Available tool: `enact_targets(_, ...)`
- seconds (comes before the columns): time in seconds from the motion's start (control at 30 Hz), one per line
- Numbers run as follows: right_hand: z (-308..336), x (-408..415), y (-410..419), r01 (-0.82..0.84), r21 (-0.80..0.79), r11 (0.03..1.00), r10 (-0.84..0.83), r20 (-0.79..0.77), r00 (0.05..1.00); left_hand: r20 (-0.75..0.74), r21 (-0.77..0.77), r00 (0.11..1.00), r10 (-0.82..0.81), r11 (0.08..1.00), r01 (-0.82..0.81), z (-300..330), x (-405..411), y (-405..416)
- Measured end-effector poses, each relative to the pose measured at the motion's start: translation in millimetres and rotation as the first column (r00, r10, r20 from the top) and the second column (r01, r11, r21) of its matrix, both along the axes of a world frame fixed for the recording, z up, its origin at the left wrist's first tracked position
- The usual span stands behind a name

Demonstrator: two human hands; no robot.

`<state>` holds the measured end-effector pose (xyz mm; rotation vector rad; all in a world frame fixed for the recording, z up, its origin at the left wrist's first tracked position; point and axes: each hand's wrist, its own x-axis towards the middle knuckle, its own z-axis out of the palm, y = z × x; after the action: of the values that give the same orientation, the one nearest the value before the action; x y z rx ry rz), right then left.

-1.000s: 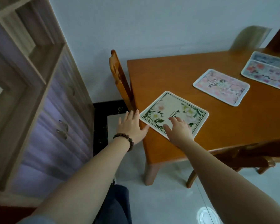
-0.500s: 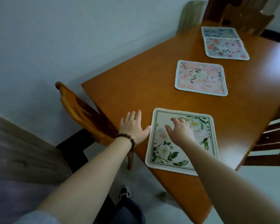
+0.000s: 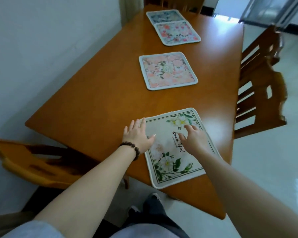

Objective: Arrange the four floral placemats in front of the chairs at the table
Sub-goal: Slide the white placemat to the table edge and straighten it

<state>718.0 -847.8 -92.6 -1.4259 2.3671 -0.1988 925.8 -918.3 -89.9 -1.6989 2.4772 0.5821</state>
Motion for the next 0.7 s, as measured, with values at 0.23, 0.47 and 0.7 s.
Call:
enact_targets(0.23,-6,-33,32,0.148,-0.161,0.976,-0.159,-0.054,0.986,0.031,0.004,0.998,-0.048,0.999,0.048,-12,-8,-22)
enact_targets(0.47,-48,-49,84,0.285,-0.036,0.958,-0.287,-0.089,0.954,0.117,0.017,0.987,-0.107,0.994,0.106,-47,-22,-36)
enact_targets(0.7,-80,-44,96,0.357,0.015,0.934,-0.357,-0.015,0.934,0.119,0.058,0.992,-0.051,0.997,0.044,-84,-37,-37)
